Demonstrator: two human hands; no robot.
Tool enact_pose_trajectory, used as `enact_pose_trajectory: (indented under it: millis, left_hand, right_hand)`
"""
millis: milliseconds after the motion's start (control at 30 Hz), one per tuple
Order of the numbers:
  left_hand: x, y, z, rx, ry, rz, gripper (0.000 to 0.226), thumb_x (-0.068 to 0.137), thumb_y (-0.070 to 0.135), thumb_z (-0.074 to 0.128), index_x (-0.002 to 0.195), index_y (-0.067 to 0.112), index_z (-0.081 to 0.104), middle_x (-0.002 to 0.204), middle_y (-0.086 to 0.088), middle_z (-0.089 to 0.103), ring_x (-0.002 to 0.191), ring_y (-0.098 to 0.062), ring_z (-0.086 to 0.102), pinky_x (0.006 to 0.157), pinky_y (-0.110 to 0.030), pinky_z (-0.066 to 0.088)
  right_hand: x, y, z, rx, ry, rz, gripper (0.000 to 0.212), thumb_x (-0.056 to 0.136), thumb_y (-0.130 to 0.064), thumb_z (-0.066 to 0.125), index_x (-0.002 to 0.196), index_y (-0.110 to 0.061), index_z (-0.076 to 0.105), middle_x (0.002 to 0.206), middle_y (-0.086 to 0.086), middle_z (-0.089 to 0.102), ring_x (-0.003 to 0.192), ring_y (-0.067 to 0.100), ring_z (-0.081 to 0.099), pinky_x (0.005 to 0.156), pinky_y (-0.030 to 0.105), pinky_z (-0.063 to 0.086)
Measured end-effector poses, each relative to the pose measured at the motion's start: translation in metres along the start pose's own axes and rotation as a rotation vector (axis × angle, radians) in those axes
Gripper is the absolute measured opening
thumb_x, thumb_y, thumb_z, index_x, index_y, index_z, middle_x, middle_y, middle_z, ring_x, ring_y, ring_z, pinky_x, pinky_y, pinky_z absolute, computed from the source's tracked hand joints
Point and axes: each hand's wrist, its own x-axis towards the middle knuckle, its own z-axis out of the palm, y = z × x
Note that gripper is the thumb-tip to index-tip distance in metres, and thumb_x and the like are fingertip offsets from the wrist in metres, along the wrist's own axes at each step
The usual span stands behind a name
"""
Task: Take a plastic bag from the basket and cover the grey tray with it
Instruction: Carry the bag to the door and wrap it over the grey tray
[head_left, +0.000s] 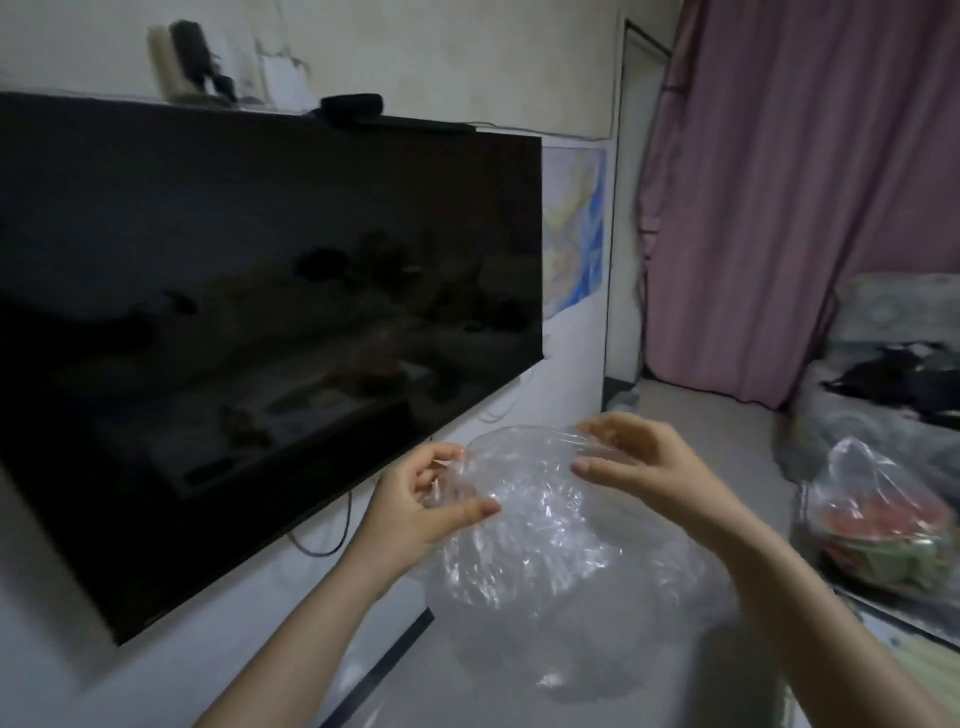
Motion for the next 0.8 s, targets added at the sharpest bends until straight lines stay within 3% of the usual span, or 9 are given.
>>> enact_pose_trajectory:
  millis: [67, 133, 200, 300, 367, 467, 533, 667, 800]
  left_hand:
    - [0.049, -0.004, 0.024, 0.047, -0.057, 0.052, 0.061, 0.044, 0.05, 0.085, 0.098, 0.036, 0.059, 0.101, 0.008, 0.069, 0.095, -0.008, 0.065, 0.077, -0.023, 0.055]
    - [0.1, -0.005, 0.049, 0.068, -0.106, 0.099, 0.061, 0.044, 0.047, 0.086, 0.097, 0.038, 0.057, 0.092, 0.009, 0.071, 0.088, -0.003, 0.066, 0.069, -0.013, 0.051]
    - [0.153, -0.005, 0.071, 0.083, -0.134, 0.11, 0.064, 0.045, 0.046, 0.086, 0.099, 0.041, 0.054, 0.088, 0.006, 0.07, 0.087, 0.001, 0.065, 0.067, -0.009, 0.047]
    - [0.226, -0.013, 0.089, 0.092, -0.193, 0.074, 0.08, 0.04, 0.056, 0.085, 0.11, 0.047, 0.048, 0.098, 0.006, 0.066, 0.097, 0.005, 0.059, 0.077, -0.012, 0.042]
    - [0.267, -0.027, 0.095, 0.072, -0.277, 0.018, 0.087, 0.04, 0.057, 0.083, 0.118, 0.049, 0.044, 0.104, 0.011, 0.066, 0.103, 0.012, 0.053, 0.077, -0.011, 0.041]
    - [0.32, -0.048, 0.112, 0.012, -0.357, -0.008, 0.078, 0.045, 0.05, 0.085, 0.115, 0.048, 0.051, 0.101, 0.03, 0.065, 0.101, 0.025, 0.048, 0.071, -0.007, 0.046]
    - [0.359, -0.059, 0.131, 0.001, -0.322, 0.037, 0.062, 0.044, 0.045, 0.086, 0.102, 0.043, 0.063, 0.099, 0.029, 0.067, 0.098, 0.016, 0.055, 0.073, -0.002, 0.044]
    - [0.445, -0.082, 0.174, -0.11, -0.218, 0.09, 0.031, 0.048, 0.037, 0.082, 0.076, 0.028, 0.074, 0.078, 0.012, 0.073, 0.074, 0.001, 0.064, 0.068, -0.009, 0.048]
    - [0.534, -0.106, 0.211, -0.13, -0.324, 0.101, 0.03, 0.05, 0.04, 0.081, 0.075, 0.025, 0.075, 0.066, 0.006, 0.071, 0.061, -0.007, 0.064, 0.062, -0.017, 0.052]
  right_hand:
    - [0.039, 0.012, -0.02, -0.099, -0.049, -0.02, 0.056, 0.06, -0.054, 0.073, 0.112, -0.035, 0.061, 0.108, -0.011, 0.066, 0.1, 0.0, 0.061, 0.085, 0.02, 0.05]
    - [0.08, 0.023, -0.035, -0.217, -0.074, -0.066, 0.06, 0.062, -0.056, 0.071, 0.116, -0.032, 0.059, 0.111, -0.01, 0.066, 0.101, 0.001, 0.061, 0.086, 0.022, 0.05]
    - [0.122, 0.04, -0.051, -0.301, -0.039, -0.121, 0.042, 0.071, -0.046, 0.071, 0.106, -0.025, 0.066, 0.101, -0.006, 0.071, 0.092, 0.002, 0.065, 0.081, 0.026, 0.054]
    - [0.176, 0.074, -0.089, -0.273, 0.123, -0.173, 0.008, 0.079, -0.028, 0.07, 0.08, -0.02, 0.071, 0.075, -0.004, 0.072, 0.069, 0.004, 0.066, 0.066, 0.026, 0.055]
    - [0.205, 0.098, -0.115, -0.195, 0.22, -0.154, 0.009, 0.08, -0.02, 0.069, 0.071, -0.021, 0.068, 0.064, -0.005, 0.068, 0.058, 0.006, 0.063, 0.058, 0.019, 0.05]
    - [0.24, 0.137, -0.146, -0.142, 0.302, -0.112, 0.023, 0.081, -0.014, 0.068, 0.064, -0.027, 0.062, 0.056, -0.01, 0.064, 0.052, 0.006, 0.059, 0.056, 0.017, 0.047]
    - [0.261, 0.164, -0.166, -0.115, 0.364, -0.082, 0.022, 0.081, -0.012, 0.068, 0.063, -0.024, 0.063, 0.057, -0.006, 0.065, 0.053, 0.009, 0.059, 0.058, 0.024, 0.05]
    - [0.3, 0.218, -0.211, -0.099, 0.468, 0.002, 0.011, 0.08, -0.013, 0.068, 0.069, -0.012, 0.066, 0.064, 0.01, 0.067, 0.057, 0.013, 0.06, 0.063, 0.042, 0.052]
    - [0.35, 0.272, -0.254, -0.18, 0.57, 0.059, 0.012, 0.079, -0.019, 0.07, 0.068, -0.016, 0.068, 0.059, 0.0, 0.066, 0.054, 0.008, 0.059, 0.056, 0.03, 0.051]
